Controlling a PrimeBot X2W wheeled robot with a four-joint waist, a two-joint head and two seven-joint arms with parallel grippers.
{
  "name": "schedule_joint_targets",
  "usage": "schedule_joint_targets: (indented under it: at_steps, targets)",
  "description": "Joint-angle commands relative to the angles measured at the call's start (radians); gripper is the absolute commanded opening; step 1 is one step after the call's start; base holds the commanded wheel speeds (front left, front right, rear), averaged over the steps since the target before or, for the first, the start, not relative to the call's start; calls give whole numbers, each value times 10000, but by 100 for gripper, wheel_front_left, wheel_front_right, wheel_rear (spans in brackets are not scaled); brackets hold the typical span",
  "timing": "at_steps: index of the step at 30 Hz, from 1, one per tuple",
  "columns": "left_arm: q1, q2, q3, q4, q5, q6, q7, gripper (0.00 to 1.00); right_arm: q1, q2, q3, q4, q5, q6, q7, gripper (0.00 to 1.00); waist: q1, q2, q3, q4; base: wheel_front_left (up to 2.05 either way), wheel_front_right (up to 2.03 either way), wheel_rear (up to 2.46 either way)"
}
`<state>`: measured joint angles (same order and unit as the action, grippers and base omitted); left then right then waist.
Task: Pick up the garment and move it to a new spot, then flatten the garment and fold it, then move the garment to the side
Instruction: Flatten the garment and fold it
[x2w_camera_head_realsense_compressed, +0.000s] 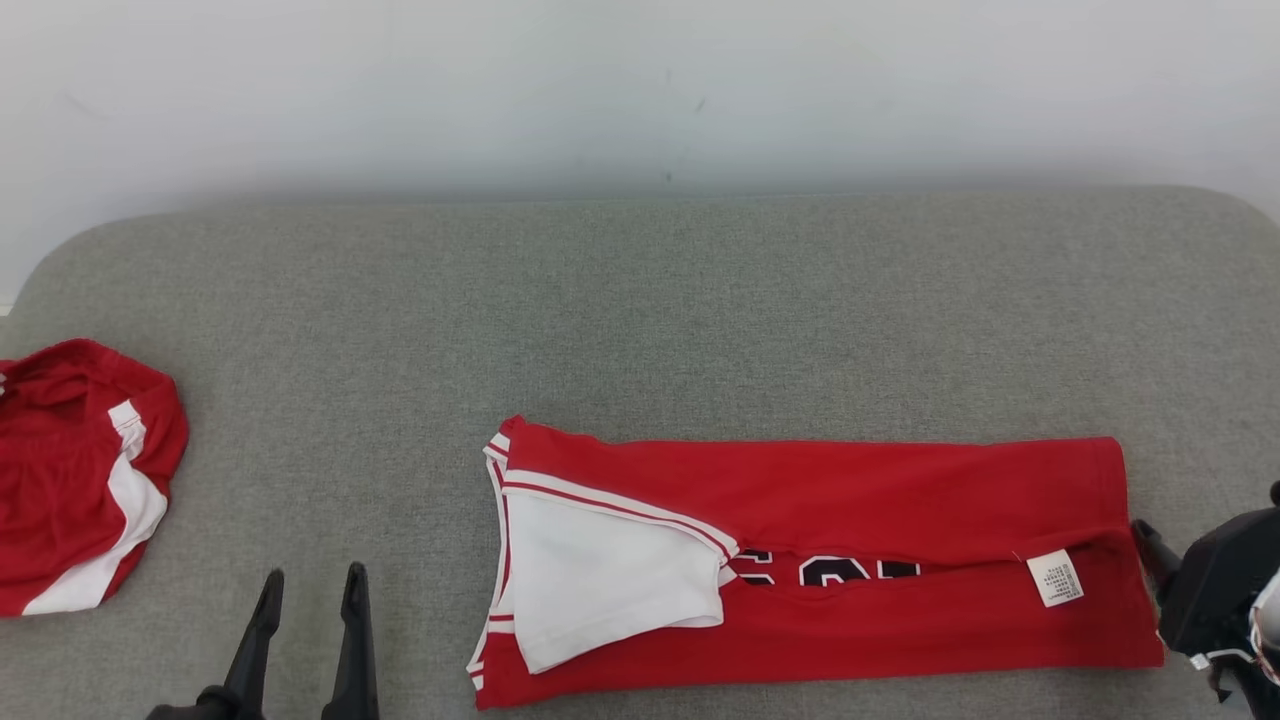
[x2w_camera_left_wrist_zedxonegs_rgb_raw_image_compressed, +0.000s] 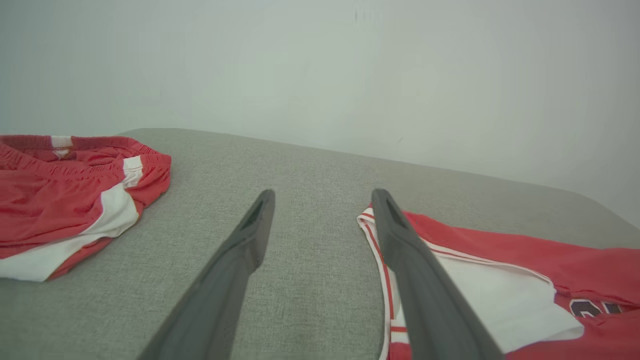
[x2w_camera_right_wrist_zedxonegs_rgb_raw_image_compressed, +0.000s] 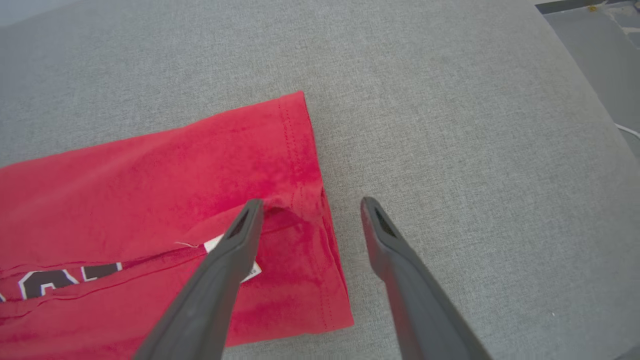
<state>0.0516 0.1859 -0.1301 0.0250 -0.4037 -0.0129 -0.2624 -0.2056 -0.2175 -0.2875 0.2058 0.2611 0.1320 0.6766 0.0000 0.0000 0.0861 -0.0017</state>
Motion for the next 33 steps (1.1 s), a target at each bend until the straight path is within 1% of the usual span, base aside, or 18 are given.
schedule_joint_targets:
  at_steps: [1,8,12,19,23,27,33]
  targets:
    - [172,-19,79,112,203,-77,-25,100,-127,67,-185,-61,-133,-22,293,100,0,0,27,34,0,0,0]
    - [110,28,320,267,447,-356,-26,100,-516,203,-774,-182,-662,-22,1554,100,0,0,226,226,0,0,0]
    - [-116,-21,212,316,494,-362,-15,100,-660,161,-1053,-170,-971,-22,1827,100,0,0,348,424,0,0,0]
    - [-173,-10,9,387,493,-364,122,100,-774,239,-1280,329,-1195,-22,1633,100,0,0,479,671,0,0,0]
    - [-165,2,-44,392,439,-373,169,100,-791,82,-1130,656,-1332,-22,1355,100,0,0,571,749,0,0,0]
    - [-168,27,-48,373,393,-345,200,100,-857,109,-1070,1005,-1233,-22,1178,100,0,0,682,765,0,0,0]
    - [-292,77,-86,311,333,-365,227,100,-1038,-23,-977,1646,-1211,-22,941,100,0,0,944,816,0,0,0]
